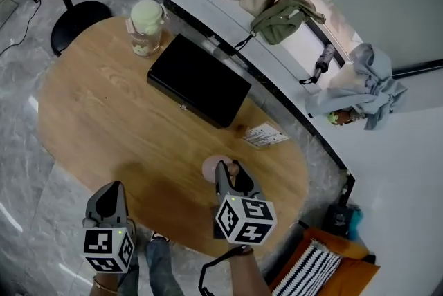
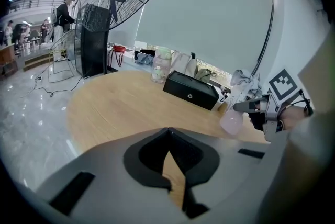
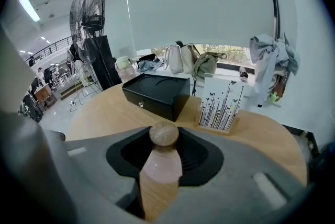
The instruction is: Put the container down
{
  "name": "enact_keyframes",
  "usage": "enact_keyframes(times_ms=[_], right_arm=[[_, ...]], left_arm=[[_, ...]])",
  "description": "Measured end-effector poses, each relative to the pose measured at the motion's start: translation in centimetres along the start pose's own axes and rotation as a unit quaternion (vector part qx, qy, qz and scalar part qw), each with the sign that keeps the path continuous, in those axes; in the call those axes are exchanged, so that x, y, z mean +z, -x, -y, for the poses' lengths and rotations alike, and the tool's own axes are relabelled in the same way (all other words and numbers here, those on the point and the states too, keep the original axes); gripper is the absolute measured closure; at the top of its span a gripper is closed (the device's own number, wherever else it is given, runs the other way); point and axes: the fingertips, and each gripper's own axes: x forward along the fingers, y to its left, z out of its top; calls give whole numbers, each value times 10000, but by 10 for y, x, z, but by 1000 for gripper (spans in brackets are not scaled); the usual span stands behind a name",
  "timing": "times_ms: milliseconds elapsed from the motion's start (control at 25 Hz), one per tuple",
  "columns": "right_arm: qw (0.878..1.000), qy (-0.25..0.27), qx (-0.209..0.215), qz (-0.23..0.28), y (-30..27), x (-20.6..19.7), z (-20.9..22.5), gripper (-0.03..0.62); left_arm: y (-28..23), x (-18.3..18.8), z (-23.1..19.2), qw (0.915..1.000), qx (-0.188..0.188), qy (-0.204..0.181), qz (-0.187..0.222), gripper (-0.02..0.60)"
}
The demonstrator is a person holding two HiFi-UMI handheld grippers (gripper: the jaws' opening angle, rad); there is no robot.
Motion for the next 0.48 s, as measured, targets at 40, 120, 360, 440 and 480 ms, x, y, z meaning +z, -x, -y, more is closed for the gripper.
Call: enact_keyframes(times_ms=[40,120,360,440,480], right_arm=[[10000,-4,-7,-6,-3,1,0,453],[10000,-5,-18,-21,-7,3,2,453],[9999,92,-71,-53,-21,9,6,453],[9999,98,-112,-51,-24,11,9,453],[9999,86,-127,-49,-25,13,10,453]], left_arm=[[-1,0,-2,10000,16,19,4,588],[-2,1,-5,10000,47,59,14,588],[-4,3,-13,9998,126,123,25,588],[-4,3,-15,9998,132,163,25,588],[-4,3,-15,9997,136,186,25,588]])
